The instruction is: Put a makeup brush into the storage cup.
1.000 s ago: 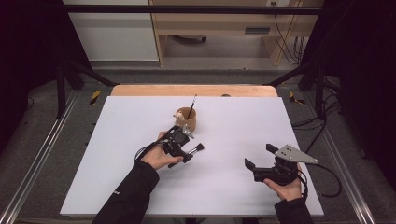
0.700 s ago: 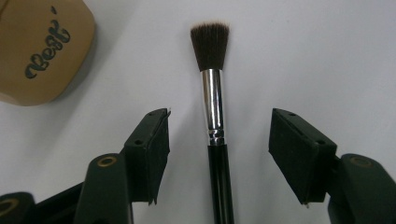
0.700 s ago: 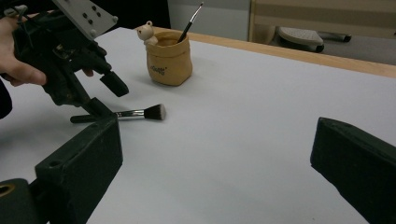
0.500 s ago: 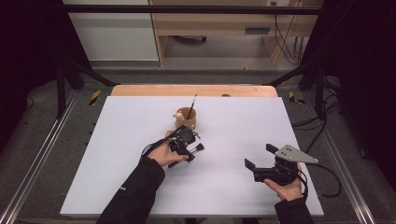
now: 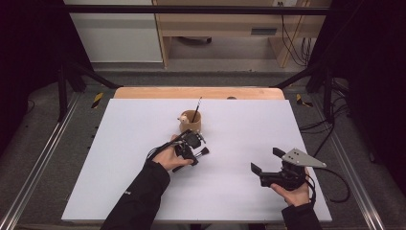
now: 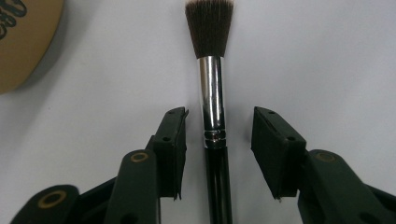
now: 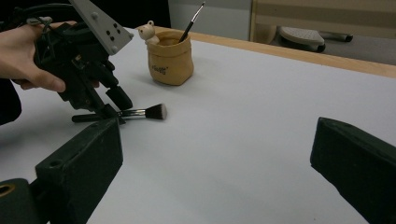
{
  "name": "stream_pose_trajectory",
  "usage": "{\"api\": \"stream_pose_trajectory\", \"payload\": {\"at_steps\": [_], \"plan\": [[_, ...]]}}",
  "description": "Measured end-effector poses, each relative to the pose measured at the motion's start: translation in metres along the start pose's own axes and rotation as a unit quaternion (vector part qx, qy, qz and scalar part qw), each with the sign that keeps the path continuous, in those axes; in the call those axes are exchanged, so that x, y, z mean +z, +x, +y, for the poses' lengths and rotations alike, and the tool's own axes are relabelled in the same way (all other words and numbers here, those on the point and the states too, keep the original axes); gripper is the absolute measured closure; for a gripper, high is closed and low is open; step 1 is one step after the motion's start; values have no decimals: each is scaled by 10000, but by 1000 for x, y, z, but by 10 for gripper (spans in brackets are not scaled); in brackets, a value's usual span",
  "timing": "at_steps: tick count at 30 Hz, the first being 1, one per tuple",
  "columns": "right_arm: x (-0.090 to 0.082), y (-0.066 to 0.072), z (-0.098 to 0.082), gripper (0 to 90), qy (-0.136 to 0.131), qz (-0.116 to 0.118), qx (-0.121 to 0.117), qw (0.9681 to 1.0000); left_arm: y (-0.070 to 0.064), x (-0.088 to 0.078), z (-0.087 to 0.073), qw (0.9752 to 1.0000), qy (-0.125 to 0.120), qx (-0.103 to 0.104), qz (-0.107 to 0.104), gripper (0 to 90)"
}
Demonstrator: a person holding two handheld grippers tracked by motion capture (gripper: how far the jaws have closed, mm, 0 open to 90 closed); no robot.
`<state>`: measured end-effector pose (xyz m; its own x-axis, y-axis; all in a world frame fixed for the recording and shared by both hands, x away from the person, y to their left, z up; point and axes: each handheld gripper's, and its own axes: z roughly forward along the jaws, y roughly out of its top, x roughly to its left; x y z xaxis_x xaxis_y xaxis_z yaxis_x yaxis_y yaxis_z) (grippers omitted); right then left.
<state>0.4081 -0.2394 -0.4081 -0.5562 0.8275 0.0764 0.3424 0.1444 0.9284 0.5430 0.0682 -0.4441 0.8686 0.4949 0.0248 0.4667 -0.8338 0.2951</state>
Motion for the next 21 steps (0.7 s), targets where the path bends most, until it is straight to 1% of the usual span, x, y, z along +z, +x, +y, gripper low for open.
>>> {"api": "stream_pose_trajectory", "payload": {"at_steps": [4, 6, 12, 15, 21], "plan": [[0, 0, 0, 30, -5, -2, -3, 10000, 0, 1, 0, 10000, 58, 11, -9, 589], [0, 0, 0, 30, 0, 2, 7, 10000, 0, 1, 1, 10000, 20, -2, -3, 607], [0, 0, 0, 30, 12, 1, -1, 10000, 0, 2, 3, 10000, 5, -40, -6, 610], [0, 0, 0, 30, -2, 14, 5, 10000, 0, 2, 3, 10000, 7, -86, -17, 616], [0, 0, 0, 30, 10, 5, -5, 10000, 1, 2, 2, 9998, 11, -200, -45, 675]]}}
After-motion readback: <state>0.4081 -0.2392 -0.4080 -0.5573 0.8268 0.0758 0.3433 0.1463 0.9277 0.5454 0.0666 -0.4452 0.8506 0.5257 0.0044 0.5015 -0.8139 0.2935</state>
